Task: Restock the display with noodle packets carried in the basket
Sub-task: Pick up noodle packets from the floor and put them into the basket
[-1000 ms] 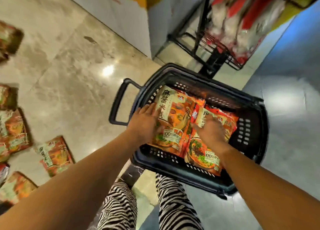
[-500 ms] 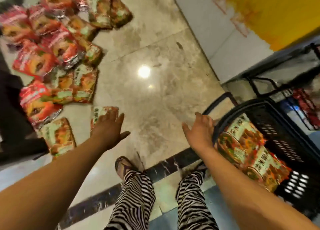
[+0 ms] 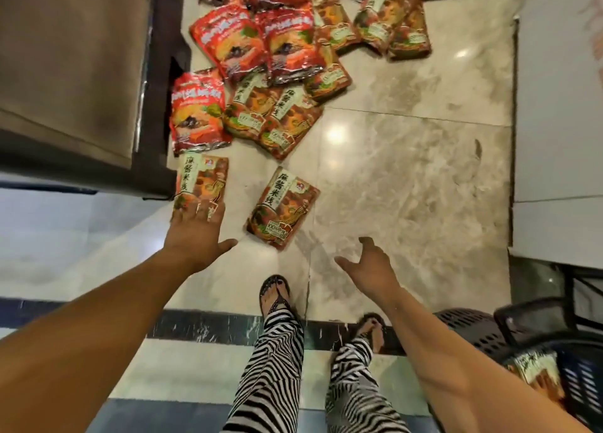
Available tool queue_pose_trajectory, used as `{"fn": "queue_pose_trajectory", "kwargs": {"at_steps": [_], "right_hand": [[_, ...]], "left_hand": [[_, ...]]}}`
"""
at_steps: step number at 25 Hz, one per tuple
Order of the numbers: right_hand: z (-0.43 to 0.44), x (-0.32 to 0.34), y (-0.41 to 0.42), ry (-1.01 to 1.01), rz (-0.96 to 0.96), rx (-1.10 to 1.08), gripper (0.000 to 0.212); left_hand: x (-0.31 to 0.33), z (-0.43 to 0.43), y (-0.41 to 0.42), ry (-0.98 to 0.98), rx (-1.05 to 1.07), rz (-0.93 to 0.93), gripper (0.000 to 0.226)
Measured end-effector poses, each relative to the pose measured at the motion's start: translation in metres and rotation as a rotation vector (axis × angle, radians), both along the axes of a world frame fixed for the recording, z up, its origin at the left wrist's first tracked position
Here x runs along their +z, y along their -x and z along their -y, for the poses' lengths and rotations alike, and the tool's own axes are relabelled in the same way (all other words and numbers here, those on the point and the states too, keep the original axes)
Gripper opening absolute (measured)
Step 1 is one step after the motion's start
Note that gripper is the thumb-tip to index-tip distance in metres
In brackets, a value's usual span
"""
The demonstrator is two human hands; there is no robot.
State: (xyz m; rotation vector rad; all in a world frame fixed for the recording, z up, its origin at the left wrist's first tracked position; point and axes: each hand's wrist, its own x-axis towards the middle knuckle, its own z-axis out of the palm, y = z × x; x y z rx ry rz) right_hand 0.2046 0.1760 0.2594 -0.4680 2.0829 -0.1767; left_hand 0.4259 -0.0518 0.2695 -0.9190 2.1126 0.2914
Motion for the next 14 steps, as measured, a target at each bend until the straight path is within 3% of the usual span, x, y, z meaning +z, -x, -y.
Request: {"fn": "queue_pose_trajectory", "kwargs": {"at_steps": [8,14], "right_hand": [[0.063,-0.036,0.022,0.020,0.032,0.154,0.083],[0.118,-0.150,0.052,0.030,-0.041,0.267,0.089]], "left_hand": [[-0.034,-0.008,-0.009,-0.001,0.132,0.009,0.086],[-0.144,0.015,0.019,0.022,0.295,-0.125,0.086]]}}
